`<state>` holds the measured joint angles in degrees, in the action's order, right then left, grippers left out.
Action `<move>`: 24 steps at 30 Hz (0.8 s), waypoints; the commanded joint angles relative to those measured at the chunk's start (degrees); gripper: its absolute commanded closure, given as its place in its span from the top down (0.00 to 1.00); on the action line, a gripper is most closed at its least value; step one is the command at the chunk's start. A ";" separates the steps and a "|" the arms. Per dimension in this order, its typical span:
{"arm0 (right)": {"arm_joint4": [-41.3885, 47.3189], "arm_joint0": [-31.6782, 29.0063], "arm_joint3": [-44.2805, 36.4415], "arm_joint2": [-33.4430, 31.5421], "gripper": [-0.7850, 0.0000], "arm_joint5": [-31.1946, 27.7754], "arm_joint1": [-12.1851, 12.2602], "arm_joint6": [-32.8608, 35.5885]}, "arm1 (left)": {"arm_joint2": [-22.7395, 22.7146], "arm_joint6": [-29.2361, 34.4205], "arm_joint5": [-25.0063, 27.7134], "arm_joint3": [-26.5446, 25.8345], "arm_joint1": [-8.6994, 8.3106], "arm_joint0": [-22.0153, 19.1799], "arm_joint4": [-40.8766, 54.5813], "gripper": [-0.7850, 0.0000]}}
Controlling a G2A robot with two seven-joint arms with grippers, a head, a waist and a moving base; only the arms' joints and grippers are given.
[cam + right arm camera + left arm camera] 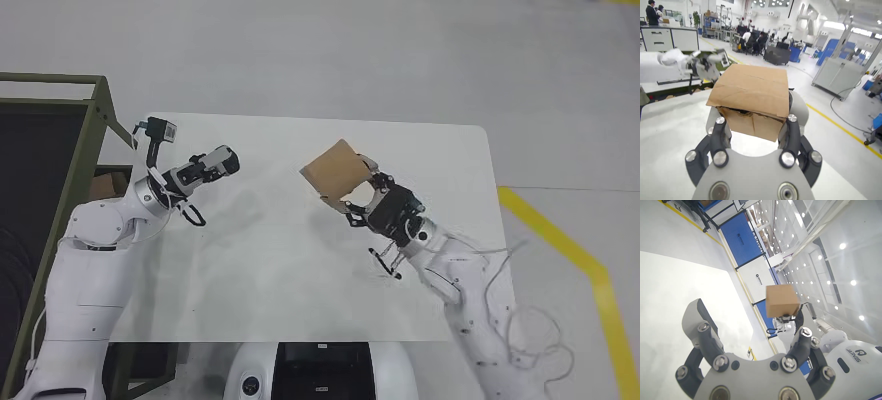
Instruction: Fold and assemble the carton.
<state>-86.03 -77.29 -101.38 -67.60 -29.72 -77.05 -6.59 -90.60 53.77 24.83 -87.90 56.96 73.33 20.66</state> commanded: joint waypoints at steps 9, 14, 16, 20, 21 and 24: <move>1.21 9.08 26.14 9.17 0.00 3.96 -2.24 -5.69 | 0.01 0.03 -0.01 -0.01 0.00 -0.01 0.00 1.00; 0.02 10.27 29.90 10.80 0.00 4.19 -2.51 -5.25 | 0.01 0.03 -0.01 -0.01 0.00 -0.01 0.00 1.00; -0.41 10.52 30.61 11.02 0.00 4.18 -2.49 -4.03 | 0.01 0.03 -0.01 -0.01 0.00 -0.01 0.00 1.00; -0.42 10.50 31.10 11.29 0.07 4.79 -2.50 -1.54 | 0.01 0.03 -0.01 -0.01 0.00 -0.01 0.00 1.00; -0.25 10.49 31.04 11.39 0.41 4.85 -2.52 -0.83 | 0.01 0.03 -0.01 -0.01 0.00 -0.01 0.00 1.00; 0.08 10.48 30.90 11.66 0.87 4.52 -2.53 1.07 | 0.01 0.03 -0.01 -0.01 0.00 -0.01 0.00 1.00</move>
<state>-86.05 -66.82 -70.41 -55.99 -25.08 -79.58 -6.20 -90.59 53.80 24.82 -87.91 56.96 73.32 20.66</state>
